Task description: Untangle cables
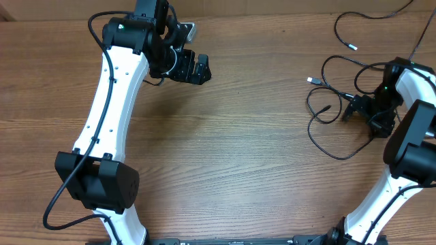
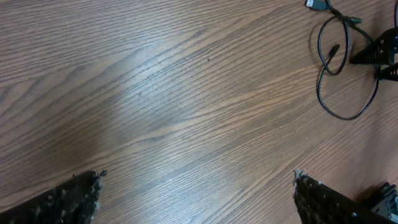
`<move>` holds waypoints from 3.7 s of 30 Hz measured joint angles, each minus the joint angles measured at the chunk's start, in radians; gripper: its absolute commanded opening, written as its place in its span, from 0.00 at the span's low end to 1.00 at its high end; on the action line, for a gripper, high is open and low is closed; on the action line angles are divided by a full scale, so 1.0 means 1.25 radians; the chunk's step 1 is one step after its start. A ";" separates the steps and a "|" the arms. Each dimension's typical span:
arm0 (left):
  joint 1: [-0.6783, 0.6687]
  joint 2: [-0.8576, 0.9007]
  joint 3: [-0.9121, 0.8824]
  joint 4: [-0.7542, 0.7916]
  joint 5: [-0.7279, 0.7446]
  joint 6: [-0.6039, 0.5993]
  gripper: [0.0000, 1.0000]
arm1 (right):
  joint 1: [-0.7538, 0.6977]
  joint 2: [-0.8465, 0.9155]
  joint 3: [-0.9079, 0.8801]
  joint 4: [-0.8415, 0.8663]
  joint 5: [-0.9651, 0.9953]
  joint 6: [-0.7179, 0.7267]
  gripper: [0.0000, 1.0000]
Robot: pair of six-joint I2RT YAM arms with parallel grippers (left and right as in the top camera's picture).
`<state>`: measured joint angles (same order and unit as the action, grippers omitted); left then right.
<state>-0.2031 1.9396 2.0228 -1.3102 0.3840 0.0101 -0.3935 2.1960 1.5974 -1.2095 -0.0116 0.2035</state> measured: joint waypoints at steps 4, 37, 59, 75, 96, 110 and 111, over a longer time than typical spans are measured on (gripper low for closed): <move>0.000 0.000 0.000 0.000 0.000 0.000 1.00 | -0.022 -0.005 -0.005 -0.002 -0.003 0.011 0.93; 0.000 0.000 0.000 0.000 0.000 0.000 1.00 | 0.206 -0.602 -0.057 0.058 -0.135 -0.091 1.00; 0.000 0.000 0.000 0.000 0.000 0.000 1.00 | 0.207 -0.602 -0.057 0.058 -0.135 -0.095 1.00; 0.000 -0.186 -0.245 0.361 -0.071 0.042 1.00 | 0.207 -0.602 -0.057 0.058 -0.135 -0.095 1.00; 0.054 -1.011 -1.182 1.230 -0.175 -0.037 1.00 | 0.207 -0.602 -0.057 0.058 -0.134 -0.094 1.00; 0.122 -1.435 -1.599 1.250 -0.289 -0.096 1.00 | 0.207 -0.602 -0.057 0.058 -0.135 -0.095 1.00; 0.122 -1.446 -1.605 1.225 -0.297 -0.101 1.00 | 0.207 -0.602 -0.057 0.057 -0.134 -0.095 1.00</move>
<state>-0.0502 0.1318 0.0166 0.2207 0.0124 -0.1165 -0.1349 1.4437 1.5257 -1.1381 -0.1795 0.0849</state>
